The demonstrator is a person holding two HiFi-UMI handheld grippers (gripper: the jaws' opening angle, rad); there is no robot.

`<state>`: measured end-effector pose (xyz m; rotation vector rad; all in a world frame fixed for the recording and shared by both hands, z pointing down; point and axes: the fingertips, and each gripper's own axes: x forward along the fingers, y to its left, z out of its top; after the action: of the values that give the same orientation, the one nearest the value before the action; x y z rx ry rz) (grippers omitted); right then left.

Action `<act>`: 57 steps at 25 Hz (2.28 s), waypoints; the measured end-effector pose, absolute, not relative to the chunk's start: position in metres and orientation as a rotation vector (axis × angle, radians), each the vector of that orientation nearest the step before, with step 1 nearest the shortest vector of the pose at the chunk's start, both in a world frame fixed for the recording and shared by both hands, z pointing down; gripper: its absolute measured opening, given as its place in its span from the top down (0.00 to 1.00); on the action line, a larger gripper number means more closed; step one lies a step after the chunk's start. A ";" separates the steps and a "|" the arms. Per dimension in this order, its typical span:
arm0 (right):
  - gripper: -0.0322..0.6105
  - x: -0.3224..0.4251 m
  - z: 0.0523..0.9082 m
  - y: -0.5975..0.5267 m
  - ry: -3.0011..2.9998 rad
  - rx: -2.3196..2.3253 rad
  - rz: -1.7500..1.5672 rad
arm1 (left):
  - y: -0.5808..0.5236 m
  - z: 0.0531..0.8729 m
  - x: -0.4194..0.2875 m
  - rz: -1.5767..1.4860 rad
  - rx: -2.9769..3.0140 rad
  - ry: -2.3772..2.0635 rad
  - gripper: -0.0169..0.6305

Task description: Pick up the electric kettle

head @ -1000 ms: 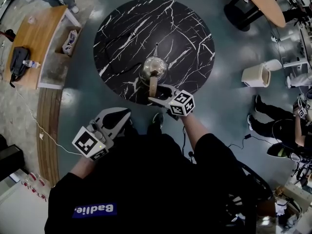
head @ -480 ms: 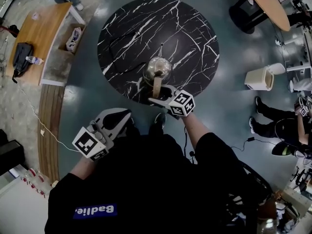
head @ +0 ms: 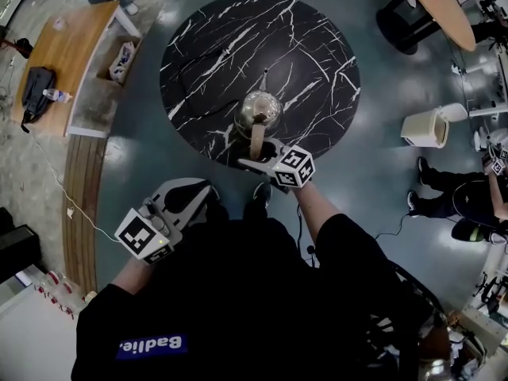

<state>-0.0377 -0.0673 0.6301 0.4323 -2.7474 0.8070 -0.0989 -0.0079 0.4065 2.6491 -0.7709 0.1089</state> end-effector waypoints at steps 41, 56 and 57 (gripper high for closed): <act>0.74 -0.046 0.638 -0.080 -2.739 0.588 0.644 | 0.002 0.430 -0.109 0.185 2.595 -0.765 0.96; 0.72 -0.051 0.610 -0.090 -2.778 0.610 0.555 | 0.000 0.429 -0.110 0.172 2.596 -0.770 0.96; 0.72 -0.052 0.608 -0.091 -2.779 0.611 0.550 | 0.000 0.429 -0.110 0.172 2.597 -0.770 0.96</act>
<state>-0.0519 -0.0905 0.6075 0.6106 -2.7788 0.5502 -0.1095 -0.0001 0.4289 2.5966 -0.7698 0.1720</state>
